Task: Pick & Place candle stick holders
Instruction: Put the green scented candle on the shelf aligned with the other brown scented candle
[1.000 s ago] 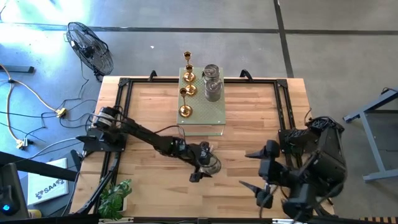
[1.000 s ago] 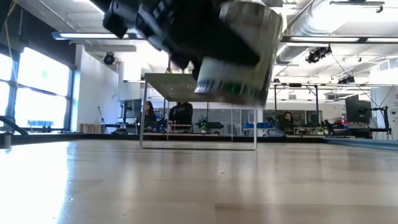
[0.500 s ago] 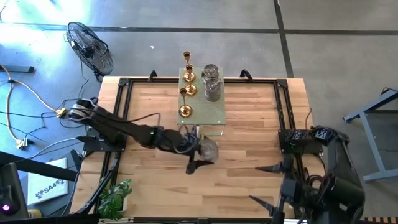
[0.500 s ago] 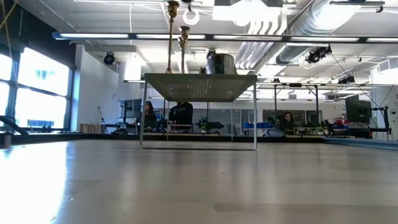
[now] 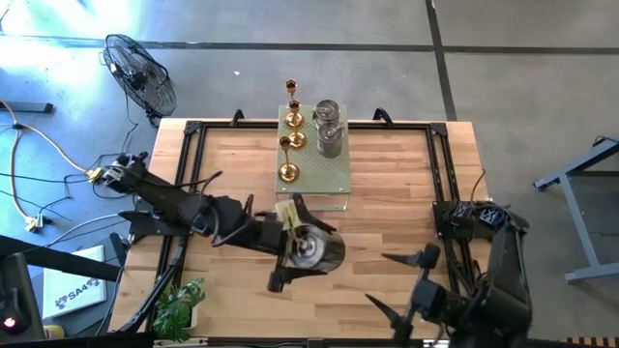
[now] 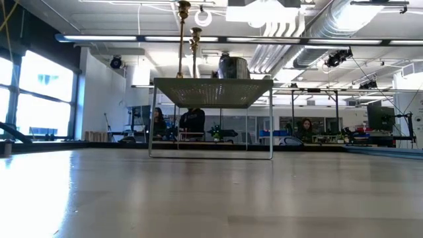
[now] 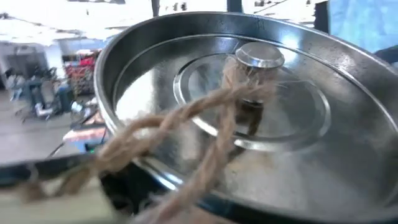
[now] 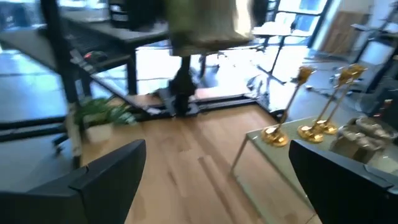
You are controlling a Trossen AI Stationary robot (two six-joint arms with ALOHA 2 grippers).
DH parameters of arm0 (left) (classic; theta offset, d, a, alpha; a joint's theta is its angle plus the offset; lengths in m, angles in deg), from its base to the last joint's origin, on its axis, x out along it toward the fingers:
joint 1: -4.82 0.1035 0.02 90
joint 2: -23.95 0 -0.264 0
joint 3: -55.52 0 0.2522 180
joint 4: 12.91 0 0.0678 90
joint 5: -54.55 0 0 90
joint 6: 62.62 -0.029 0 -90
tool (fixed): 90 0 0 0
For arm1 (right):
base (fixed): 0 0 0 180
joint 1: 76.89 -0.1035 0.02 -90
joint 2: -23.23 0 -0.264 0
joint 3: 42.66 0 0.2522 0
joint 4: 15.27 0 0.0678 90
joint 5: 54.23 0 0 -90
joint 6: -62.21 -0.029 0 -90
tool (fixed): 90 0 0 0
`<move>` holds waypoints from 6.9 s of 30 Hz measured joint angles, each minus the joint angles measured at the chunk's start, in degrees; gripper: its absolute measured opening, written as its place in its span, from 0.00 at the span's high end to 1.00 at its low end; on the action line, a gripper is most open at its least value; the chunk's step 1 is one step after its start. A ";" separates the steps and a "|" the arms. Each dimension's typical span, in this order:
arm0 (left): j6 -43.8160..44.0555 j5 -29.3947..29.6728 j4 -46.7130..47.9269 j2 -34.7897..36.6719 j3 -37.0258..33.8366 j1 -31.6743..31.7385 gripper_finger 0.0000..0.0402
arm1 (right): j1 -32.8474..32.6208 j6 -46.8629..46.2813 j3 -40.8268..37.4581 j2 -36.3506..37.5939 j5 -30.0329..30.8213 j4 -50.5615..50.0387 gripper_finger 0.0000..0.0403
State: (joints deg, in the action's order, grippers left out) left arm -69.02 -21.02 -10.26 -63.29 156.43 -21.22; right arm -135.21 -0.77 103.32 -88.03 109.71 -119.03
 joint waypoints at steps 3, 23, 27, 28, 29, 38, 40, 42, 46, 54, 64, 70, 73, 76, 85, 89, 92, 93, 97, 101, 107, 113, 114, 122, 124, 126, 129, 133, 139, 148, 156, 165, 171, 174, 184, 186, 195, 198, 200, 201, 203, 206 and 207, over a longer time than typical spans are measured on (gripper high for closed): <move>-1.22 -0.76 2.52 -0.09 3.21 -0.77 0.09 | 2.48 0.29 0.00 0.27 1.75 0.13 0.03; -2.06 -2.71 3.70 -3.88 3.52 -0.22 0.09 | 14.12 32.72 -0.02 0.35 -18.65 26.39 0.03; -1.98 -3.41 3.54 -3.90 3.54 -0.32 0.09 | 14.92 37.03 -0.02 0.35 -21.07 30.41 0.03; -2.00 -3.72 3.55 -3.94 3.54 -0.39 0.09 | 14.90 37.89 -0.04 0.35 -21.78 31.08 0.03; -2.16 -4.04 3.55 -3.94 3.54 -0.40 0.09 | 14.90 38.54 -0.04 0.35 -21.99 31.76 0.03; -1.91 -4.13 5.01 -4.10 3.57 -0.17 0.09 | 15.31 32.98 -0.04 0.30 -18.10 27.58 0.03; -1.86 -3.99 5.22 -4.12 3.56 -0.14 0.09 | 15.37 31.94 -0.04 0.30 -17.29 26.74 0.03; -1.41 -3.84 5.54 -4.12 3.51 -0.16 0.09 | 15.58 32.65 -0.02 0.30 -17.01 27.61 0.03; -0.67 -4.13 6.41 -4.30 3.36 -0.14 0.09 | 15.58 33.91 -0.02 0.27 -15.80 28.42 0.03; -0.84 -4.59 6.71 -4.21 3.36 -0.18 0.09 | 18.58 33.78 0.00 0.28 -25.16 29.04 0.03; -0.82 -4.43 6.64 -4.16 3.36 -0.18 0.09 | 19.79 33.88 0.00 0.28 -25.62 29.30 0.03; -0.82 -4.45 6.64 -4.12 3.36 -0.18 0.09 | 19.75 34.02 0.00 0.28 -24.84 29.28 0.05; -0.75 -4.45 6.64 -4.12 3.36 -0.16 0.09 | 19.75 34.12 0.00 0.28 -24.78 29.25 0.09; -0.80 -4.48 6.61 -4.12 3.39 -0.16 0.09 | 19.56 34.73 0.00 0.28 -24.15 29.30 0.12; 0.79 -4.04 6.27 -4.13 3.39 -0.16 0.04 | 19.65 34.96 0.00 0.28 -23.29 28.33 0.12; 2.13 -2.61 6.02 -4.14 3.39 -0.18 0.03 | 19.68 34.95 0.02 0.28 -23.17 28.10 0.10; 2.15 -3.08 6.04 -4.16 3.39 -0.20 0.03 | 19.68 34.95 0.02 0.28 -23.31 27.72 0.10; 2.15 -3.23 5.82 -4.18 3.39 -0.20 0.03 | 19.68 34.88 0.02 0.28 -23.26 27.63 0.10; 1.98 -3.22 3.15 -4.27 3.36 -0.20 0.02 | 19.68 34.89 0.12 0.35 -22.93 27.30 0.12; 1.93 -4.28 -3.11 -2.95 3.38 -0.22 0.02 | 19.77 34.76 0.15 0.37 -23.02 26.67 0.11; 1.87 -5.31 -7.89 0.19 3.56 -0.29 0.02 | 19.75 34.49 0.09 0.37 -23.29 25.66 0.11; 1.90 -6.77 -6.91 4.18 3.47 -0.63 0.02 | 19.02 37.00 -0.02 1.14 -21.89 24.81 0.11; 2.02 -6.84 -6.03 4.86 3.47 -0.99 0.02 | 18.57 37.88 -0.04 1.79 -20.73 24.88 0.11; 2.18 -3.29 3.22 8.87 3.48 -2.69 0.02 | 13.87 40.20 -0.02 10.88 -11.36 21.76 0.10; 2.44 -2.86 6.42 9.65 3.52 -3.17 0.02 | 12.83 38.44 -0.02 13.71 -8.86 18.31 0.10; 3.39 -1.84 9.40 10.18 3.46 -3.69 0.02 | 12.18 35.41 0.04 16.75 -8.76 13.65 0.10; 3.84 -0.56 12.49 10.37 3.47 -3.68 0.02 | 12.00 29.21 0.11 20.53 -9.61 5.80 0.10; 4.80 -0.62 15.86 10.31 3.45 -4.40 0.02 | 12.08 24.00 -0.06 23.23 -9.87 -0.10 0.10; 5.39 -0.85 18.84 10.26 3.43 -4.40 0.02 | 12.87 24.29 -9.25 28.34 -9.75 0.02 0.10; 5.26 -0.85 18.80 10.29 3.43 -4.38 0.02 | 15.07 12.03 -37.91 45.44 -8.78 7.67 0.10; 3.16 0.14 18.64 10.29 3.43 -4.35 0.02 | 19.06 20.39 -70.32 58.84 -14.62 43.62 0.10; 3.22 2.95 18.17 10.29 3.43 -4.35 0.02 | 30.32 35.56 -101.57 63.58 -32.41 97.24 0.10; 4.28 3.20 17.17 10.29 3.43 -4.35 0.02 | 38.97 36.11 -111.51 59.83 -40.89 113.74 0.10; 5.38 3.64 17.04 10.29 3.43 -4.34 0.02 | 42.46 37.56 -111.61 56.61 -43.49 114.74 0.10; 6.93 10.20 17.07 10.26 3.43 -4.33 0.02 | 53.61 45.30 -108.70 42.23 -52.65 126.65 0.10; 7.47 10.19 17.16 10.26 3.43 -4.33 0.02 | 55.53 45.50 -108.15 39.04 -55.87 129.74 0.10; 10.17 10.15 17.75 10.26 3.43 -4.35 0.02 | 57.29 50.43 -102.17 28.45 -57.78 133.99 0.10; 10.17 10.12 17.76 10.26 3.43 -4.35 0.02 | 58.04 51.80 -100.32 25.96 -57.08 134.47 0.10; 10.38 10.10 18.43 10.26 3.43 -4.35 0.02 | 58.39 52.33 -99.43 25.10 -56.22 134.39 0.10; 10.91 10.10 18.97 10.26 3.43 -4.35 0.02 | 58.47 52.83 -99.04 24.88 -55.53 134.18 0.10; 11.93 10.06 19.90 10.26 3.43 -4.35 0.02 | 58.60 53.57 -98.65 24.78 -52.82 133.65 0.10; 13.43 10.02 21.34 10.26 3.43 -4.35 0.02 | 59.18 54.25 -98.40 24.78 -49.44 133.64 0.10; 13.91 10.02 21.74 10.26 3.43 -4.35 0.02 | 59.54 54.25 -98.40 24.78 -48.84 133.53 0.10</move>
State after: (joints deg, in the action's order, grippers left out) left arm -55.11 -11.00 11.48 -53.02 159.86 -25.57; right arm -75.67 53.48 4.92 -63.25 60.87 14.49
